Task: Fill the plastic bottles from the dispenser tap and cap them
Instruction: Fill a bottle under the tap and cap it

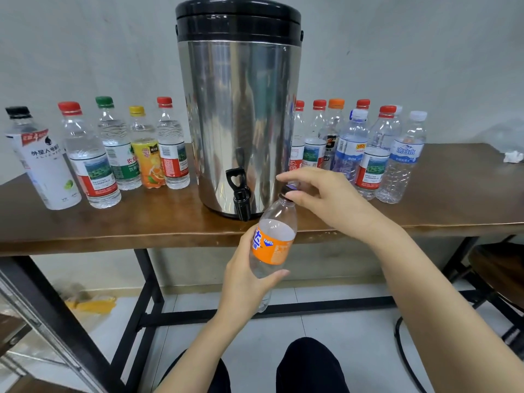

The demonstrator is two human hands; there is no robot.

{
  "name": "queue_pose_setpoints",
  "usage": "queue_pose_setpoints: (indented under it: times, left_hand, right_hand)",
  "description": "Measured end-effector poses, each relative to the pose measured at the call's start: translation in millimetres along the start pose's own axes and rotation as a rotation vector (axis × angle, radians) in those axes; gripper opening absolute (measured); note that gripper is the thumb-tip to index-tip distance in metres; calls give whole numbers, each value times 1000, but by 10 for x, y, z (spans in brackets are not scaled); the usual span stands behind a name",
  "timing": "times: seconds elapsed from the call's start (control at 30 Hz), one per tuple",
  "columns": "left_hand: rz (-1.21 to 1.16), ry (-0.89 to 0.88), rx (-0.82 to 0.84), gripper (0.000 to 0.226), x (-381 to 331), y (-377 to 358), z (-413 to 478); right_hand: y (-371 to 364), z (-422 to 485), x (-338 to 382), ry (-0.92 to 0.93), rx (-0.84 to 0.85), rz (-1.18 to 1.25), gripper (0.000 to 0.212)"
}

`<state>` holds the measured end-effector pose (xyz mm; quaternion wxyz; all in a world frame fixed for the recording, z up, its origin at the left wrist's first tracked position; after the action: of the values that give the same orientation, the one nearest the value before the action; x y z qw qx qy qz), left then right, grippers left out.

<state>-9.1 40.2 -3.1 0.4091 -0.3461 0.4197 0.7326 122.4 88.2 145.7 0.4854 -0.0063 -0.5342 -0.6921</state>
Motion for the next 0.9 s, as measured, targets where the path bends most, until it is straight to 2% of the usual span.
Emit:
queue_pose_setpoints:
  times: [0.2,0.37,0.47,0.63,0.77,0.9]
  left_hand:
    - [-1,-6,3,84,10,-18,-5]
    - [5,-2,1,86,44,-30,-21]
    - [7,2,7,87,52,-44,-29]
    - [-7,12,-1,87,99,-52,-34]
    - [-2,29,29,85,133,-88,-44]
    - [-42,64,63,81,166,-130,-59]
  right_hand:
    - [2,-4,-58,-40,-70,62,23]
    - [-25,-22,-99,-97,-3,152,43]
    - [-13,-14,-138,-124,-41,164,42]
    - [-40,-17,-165,-118,12,236,51]
    - [-30,-9,-235,-157,-54,221,45]
    - [-84,10,-237,-129,3,274,46]
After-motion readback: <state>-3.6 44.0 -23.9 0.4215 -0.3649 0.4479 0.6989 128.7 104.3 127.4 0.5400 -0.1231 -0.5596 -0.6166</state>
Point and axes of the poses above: each hand's wrist, its own z-axis towards the middle knuckle, its own y-axis out of the back of the hand, x = y × z, the point moved 8 cm from there along z, towards the middle knuckle, and after that the axes turned 4 degrees about z, right-handed, at the moved point
